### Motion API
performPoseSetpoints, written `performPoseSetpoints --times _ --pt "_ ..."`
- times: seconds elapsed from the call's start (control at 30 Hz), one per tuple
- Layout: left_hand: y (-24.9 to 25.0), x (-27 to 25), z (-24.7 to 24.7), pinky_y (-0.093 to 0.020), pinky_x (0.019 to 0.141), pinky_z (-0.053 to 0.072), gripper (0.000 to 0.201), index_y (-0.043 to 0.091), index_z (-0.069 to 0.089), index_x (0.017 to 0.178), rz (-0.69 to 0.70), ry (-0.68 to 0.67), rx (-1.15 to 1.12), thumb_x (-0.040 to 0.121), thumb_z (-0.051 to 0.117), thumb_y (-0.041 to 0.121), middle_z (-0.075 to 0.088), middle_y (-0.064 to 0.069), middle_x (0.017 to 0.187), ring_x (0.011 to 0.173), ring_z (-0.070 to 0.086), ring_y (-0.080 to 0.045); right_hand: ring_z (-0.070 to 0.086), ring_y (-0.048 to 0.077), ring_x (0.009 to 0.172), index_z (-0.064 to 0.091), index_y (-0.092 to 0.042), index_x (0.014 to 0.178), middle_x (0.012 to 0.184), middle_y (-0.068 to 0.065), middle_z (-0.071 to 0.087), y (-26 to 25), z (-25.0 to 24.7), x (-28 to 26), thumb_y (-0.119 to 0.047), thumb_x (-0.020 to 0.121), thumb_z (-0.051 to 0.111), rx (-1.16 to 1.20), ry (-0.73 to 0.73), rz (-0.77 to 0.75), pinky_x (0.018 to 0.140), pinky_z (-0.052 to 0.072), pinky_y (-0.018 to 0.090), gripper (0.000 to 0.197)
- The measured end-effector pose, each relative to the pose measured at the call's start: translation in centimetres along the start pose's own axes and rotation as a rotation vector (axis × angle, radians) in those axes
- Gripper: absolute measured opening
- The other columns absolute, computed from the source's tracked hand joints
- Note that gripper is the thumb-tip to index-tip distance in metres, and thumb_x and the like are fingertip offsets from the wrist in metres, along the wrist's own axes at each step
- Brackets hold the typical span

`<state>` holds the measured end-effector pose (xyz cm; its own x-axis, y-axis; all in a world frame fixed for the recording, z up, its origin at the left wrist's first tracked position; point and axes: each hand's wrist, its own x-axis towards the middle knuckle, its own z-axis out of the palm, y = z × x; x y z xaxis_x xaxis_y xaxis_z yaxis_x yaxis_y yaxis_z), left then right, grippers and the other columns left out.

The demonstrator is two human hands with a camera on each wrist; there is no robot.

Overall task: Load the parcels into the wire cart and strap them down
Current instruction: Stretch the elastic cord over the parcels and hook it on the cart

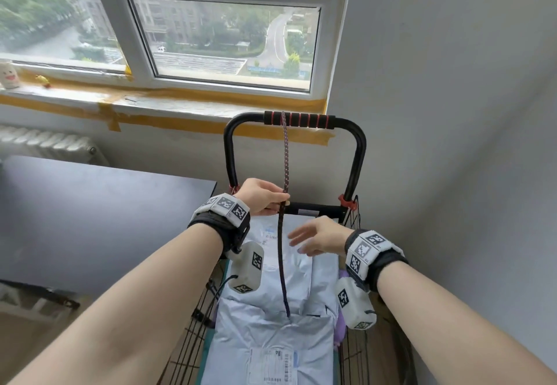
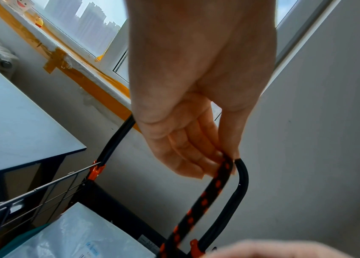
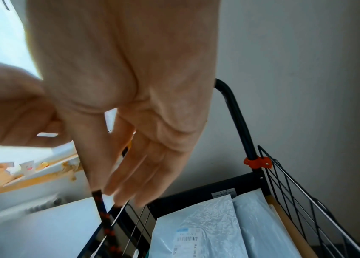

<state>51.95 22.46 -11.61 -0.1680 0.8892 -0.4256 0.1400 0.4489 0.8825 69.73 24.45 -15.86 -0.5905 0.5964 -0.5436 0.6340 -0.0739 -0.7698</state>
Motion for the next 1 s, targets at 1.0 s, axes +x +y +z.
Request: performPoseSetpoints --times 1.0 --pt "-6.2 0.1 -3.7 -0.036 0.081 0.058 0.013 0.011 0.066 0.099 -0.152 -0.176 0.091 0.091 0.058 0.005 0.073 -0.015 0.092 0.080 0.071 -0.026 0.063 0.015 0.069 0.061 -0.012 0.085 0.080 0.006 0.066 -6.2 0.2 5.8 -0.007 0.093 0.056 0.710 0.431 -0.115 0.065 0.056 0.024 0.010"
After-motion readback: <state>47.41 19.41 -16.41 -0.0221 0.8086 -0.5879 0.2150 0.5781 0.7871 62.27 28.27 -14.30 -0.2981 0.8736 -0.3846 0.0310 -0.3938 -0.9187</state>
